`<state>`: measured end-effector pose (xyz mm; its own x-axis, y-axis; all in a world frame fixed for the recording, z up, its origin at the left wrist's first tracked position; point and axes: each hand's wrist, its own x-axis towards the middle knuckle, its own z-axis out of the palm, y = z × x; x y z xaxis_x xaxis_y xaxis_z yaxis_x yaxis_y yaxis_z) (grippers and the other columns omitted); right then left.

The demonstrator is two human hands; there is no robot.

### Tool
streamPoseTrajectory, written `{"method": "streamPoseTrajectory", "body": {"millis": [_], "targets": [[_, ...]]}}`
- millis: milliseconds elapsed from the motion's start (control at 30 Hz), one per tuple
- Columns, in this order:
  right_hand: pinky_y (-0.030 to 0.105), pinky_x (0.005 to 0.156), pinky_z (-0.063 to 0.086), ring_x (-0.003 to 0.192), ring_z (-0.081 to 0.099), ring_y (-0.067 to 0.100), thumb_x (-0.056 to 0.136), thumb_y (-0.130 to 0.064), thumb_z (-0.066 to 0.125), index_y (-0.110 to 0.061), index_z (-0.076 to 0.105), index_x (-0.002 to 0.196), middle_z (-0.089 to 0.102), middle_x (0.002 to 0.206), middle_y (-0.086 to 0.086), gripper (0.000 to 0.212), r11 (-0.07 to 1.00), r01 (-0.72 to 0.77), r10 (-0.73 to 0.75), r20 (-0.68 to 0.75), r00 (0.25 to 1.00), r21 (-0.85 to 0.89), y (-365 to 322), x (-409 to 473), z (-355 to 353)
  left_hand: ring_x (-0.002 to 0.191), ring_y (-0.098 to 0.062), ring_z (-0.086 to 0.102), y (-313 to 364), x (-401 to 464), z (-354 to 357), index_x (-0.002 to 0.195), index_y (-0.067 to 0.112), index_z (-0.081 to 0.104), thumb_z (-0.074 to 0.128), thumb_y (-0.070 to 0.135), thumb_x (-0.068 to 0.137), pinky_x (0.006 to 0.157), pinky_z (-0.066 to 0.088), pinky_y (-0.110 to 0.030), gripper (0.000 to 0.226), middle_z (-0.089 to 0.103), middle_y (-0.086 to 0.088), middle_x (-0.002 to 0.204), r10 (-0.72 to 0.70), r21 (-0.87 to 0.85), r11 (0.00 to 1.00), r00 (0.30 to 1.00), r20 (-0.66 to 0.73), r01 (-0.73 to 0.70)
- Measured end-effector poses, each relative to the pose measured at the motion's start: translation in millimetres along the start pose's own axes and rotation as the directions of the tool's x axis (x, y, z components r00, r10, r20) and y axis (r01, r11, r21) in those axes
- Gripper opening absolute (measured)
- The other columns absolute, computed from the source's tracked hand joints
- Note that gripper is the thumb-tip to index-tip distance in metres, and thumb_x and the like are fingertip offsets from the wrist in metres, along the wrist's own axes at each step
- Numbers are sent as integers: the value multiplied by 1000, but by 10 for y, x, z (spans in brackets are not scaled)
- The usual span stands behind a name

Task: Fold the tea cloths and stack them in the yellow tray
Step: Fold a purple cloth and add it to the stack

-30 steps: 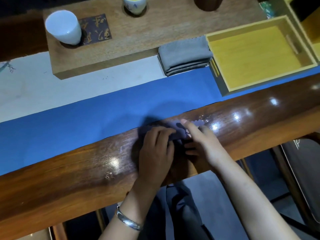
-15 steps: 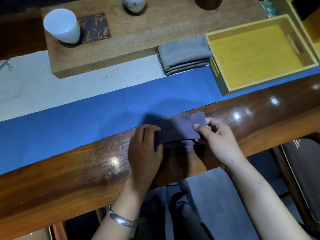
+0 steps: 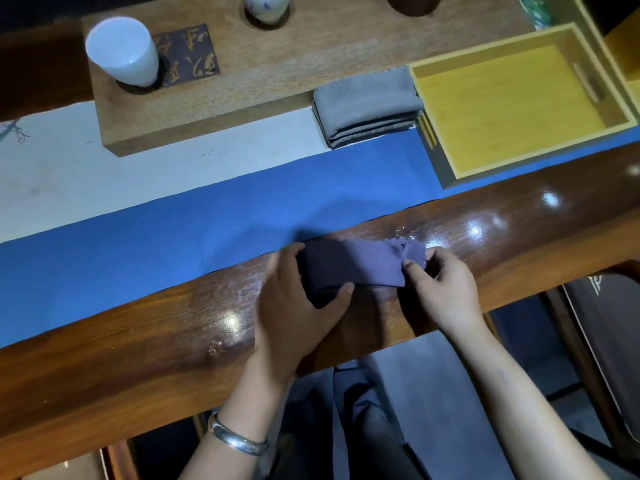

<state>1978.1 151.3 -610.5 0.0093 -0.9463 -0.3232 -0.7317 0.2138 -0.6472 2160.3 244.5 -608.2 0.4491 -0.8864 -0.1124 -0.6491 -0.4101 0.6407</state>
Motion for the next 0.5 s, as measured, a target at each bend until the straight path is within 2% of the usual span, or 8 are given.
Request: {"method": "streamPoseTrajectory", "body": {"millis": [33, 100, 167, 267, 400, 500], "targets": [[27, 49, 29, 53, 44, 12, 86, -22, 63, -23, 44, 63, 48, 56, -4, 30, 1000, -1, 1, 1, 1000, 8, -2, 4, 5, 91, -17, 57, 18, -1, -6, 126, 21, 43, 59, 65, 69, 70, 46, -27, 74, 52, 2, 117, -12, -29, 999, 1000, 12, 13], [28, 49, 29, 55, 44, 13, 87, -23, 63, -23, 43, 64, 47, 59, -3, 30, 1000, 18, -18, 2, 1000, 5, -11, 9, 6, 97, -19, 58, 43, 20, 1, 131, 17, 42, 61, 60, 78, 76, 47, -29, 71, 54, 2, 121, -81, -105, 991, 997, -5, 80], [27, 50, 29, 58, 45, 15, 88, -26, 62, -21, 42, 66, 47, 62, -1, 30, 999, 50, -50, 3, 999, -22, -21, 8, 7, 99, -19, 60, 65, 57, 16, 131, 12, 45, 61, 49, 86, 77, 43, -27, 60, 55, 5, 112, -189, -199, 964, 981, -43, 177], [19, 50, 27, 61, 42, 13, 89, -27, 62, -20, 37, 66, 44, 65, -1, 34, 992, 106, -107, -8, 994, -69, -27, -19, 30, 95, -16, 59, 85, 95, 40, 130, 13, 45, 66, 44, 85, 76, 41, -27, 59, 54, 9, 103, -301, -240, 927, 953, -22, 287], [17, 50, 24, 62, 38, 16, 89, -28, 61, -14, 38, 72, 42, 70, 0, 32, 987, 117, -120, -17, 993, -112, -21, -42, 74, 85, -13, 58, 68, 107, 49, 123, 14, 51, 70, 35, 85, 71, 45, -28, 48, 59, 7, 95, -273, -201, 941, 962, 28, 273], [14, 52, 26, 65, 45, 9, 89, -33, 61, -15, 44, 81, 48, 73, -5, 26, 996, 61, -62, -15, 998, -58, -42, -73, 44, 94, -16, 65, 51, 144, 27, 120, 14, 57, 67, 24, 88, 81, 53, -36, 35, 69, 1, 104, -283, -333, 891, 951, 125, 309]]}}
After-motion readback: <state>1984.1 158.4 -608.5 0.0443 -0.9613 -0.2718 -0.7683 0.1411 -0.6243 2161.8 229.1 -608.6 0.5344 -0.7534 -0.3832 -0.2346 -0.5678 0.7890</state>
